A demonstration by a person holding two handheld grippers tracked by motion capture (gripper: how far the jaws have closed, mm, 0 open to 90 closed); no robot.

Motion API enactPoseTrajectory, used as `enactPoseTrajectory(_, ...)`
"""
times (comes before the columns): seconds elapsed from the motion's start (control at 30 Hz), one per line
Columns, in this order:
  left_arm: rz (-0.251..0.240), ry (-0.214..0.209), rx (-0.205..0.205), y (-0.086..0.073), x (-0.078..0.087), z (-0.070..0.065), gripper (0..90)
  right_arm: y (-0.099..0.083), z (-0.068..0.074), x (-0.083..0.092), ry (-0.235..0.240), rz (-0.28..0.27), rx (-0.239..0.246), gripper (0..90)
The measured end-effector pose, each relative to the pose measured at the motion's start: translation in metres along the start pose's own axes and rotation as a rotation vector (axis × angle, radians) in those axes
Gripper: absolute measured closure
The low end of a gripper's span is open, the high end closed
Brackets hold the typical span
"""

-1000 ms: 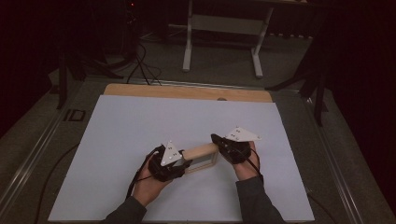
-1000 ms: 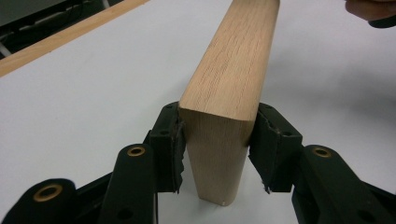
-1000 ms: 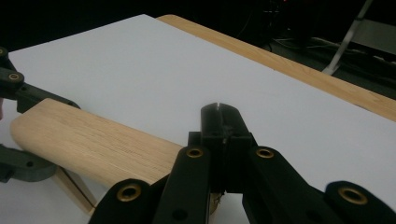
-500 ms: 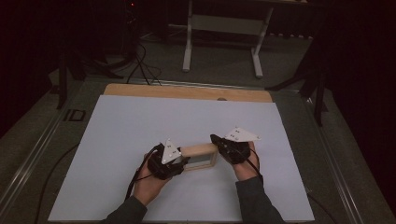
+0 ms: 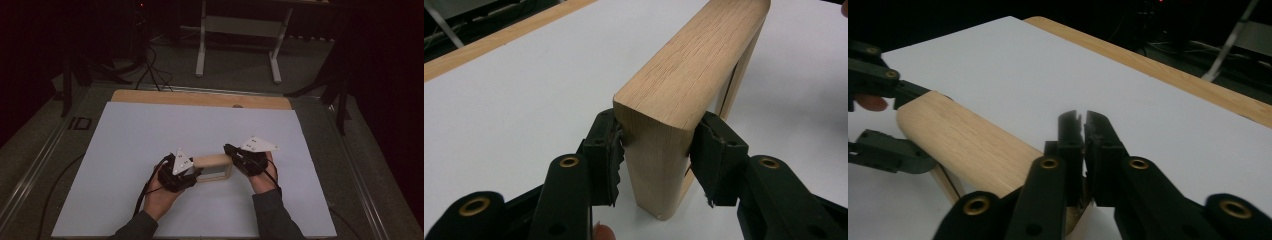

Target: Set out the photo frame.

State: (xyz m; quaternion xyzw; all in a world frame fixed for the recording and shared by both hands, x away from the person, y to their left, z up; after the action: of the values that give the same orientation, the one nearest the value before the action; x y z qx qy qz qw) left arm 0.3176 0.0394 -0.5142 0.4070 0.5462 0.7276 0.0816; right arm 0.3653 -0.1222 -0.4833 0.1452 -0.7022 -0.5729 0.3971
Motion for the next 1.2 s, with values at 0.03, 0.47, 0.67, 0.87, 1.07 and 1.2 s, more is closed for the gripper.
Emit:
enactPoseTrajectory(0.03, 0.0, 0.0, 0.001, 0.0, 0.0, 0.0, 56.0, 0.001, 0.0, 0.001, 0.012, -0.006, 0.004, 80.7)
enactPoseTrajectory(0.47, 0.01, 0.011, 0.015, -0.004, -0.003, 0.003, 56.0, 0.005, -0.006, 0.009, 0.044, -0.012, -0.019, 56.2)
enactPoseTrajectory(0.67, 0.004, 0.009, 0.021, -0.003, -0.004, 0.004, 56.2, 0.004, -0.007, 0.01, 0.064, 0.004, -0.039, 46.6)
enactPoseTrajectory(0.87, 0.003, 0.006, 0.033, -0.003, -0.004, 0.005, 56.7, 0.0, -0.001, 0.009, 0.129, 0.028, -0.038, 39.3)
enactPoseTrajectory(1.07, 0.002, 0.004, 0.038, -0.003, -0.005, 0.006, 56.9, -0.005, 0.0, 0.005, 0.157, 0.056, -0.031, 35.6)
enactPoseTrajectory(1.2, 0.003, 0.003, 0.037, -0.003, -0.005, 0.006, 56.9, -0.009, 0.001, 0.003, 0.172, 0.074, -0.028, 34.0)
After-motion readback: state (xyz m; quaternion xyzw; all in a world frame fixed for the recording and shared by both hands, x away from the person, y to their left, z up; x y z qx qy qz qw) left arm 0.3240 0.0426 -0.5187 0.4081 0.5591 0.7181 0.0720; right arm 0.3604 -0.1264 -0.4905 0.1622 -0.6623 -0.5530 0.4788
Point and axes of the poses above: each handheld gripper's, and its own axes: x roughly backward along the jaws, y roughly out of its top, z roughly to its left, the point moved 7 cm from there along -x, roughly forward along the jaws, and after that the axes turned 3 degrees about -z, right-handed, at the moved point
